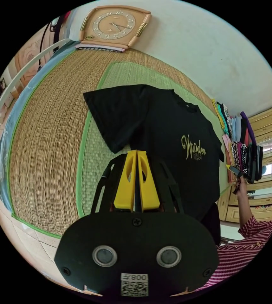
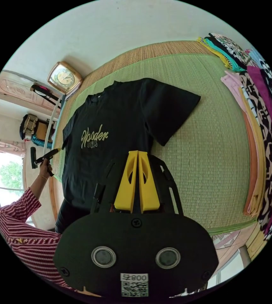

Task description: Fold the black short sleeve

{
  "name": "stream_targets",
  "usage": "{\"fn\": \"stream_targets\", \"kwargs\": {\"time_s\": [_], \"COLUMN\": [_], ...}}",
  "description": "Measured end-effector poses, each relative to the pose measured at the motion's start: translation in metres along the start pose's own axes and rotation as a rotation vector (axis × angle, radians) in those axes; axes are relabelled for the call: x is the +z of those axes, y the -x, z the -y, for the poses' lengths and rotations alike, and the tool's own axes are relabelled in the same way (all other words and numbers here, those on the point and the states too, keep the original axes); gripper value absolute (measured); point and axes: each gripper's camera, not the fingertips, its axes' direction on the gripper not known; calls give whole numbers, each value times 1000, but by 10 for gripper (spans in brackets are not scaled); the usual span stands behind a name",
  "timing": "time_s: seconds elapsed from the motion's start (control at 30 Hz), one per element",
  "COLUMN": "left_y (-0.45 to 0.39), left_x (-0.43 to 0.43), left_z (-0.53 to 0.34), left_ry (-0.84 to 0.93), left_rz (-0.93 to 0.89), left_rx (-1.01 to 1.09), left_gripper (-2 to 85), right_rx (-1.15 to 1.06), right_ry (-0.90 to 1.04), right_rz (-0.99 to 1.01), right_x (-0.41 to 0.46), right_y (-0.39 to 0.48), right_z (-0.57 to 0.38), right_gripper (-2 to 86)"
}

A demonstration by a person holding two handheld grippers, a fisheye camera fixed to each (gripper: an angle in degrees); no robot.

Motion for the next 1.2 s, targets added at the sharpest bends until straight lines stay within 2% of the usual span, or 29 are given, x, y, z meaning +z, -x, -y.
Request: {"fn": "stream_targets", "kwargs": {"time_s": [0.13, 0.27, 0.43, 0.53, 0.73, 0.93, 1.07, 1.2], "left_y": [-16, -30, -30, -30, -55, -150, -246, -341], "left_x": [29, 70, 84, 88, 102, 136, 170, 219], "left_z": [35, 63, 74, 67, 45, 78, 115, 146], "left_ry": [20, 98, 62, 46, 27, 67, 105, 161], "left_rz": [29, 134, 126, 94, -152, -303, -358, -388], "left_rx": [38, 89, 77, 72, 141, 359, 547, 698], "left_gripper": [0, 0, 2, 5, 37, 66, 72, 79], "right_rx": [-18, 19, 14, 17, 147, 274, 305, 310], "right_ry": [39, 70, 57, 29, -166, -309, -396, -404], "right_rz": [-61, -101, -77, -44, 111, 212, 226, 236], "right_x": [38, 72, 66, 52, -5, -37, -53, -49], "right_y": [8, 2, -4, -12, -64, -124, -142, -150], "right_z": [51, 89, 98, 77, -12, -77, -103, -115], "right_gripper": [1, 1, 2, 5, 31, 68, 79, 92]}}
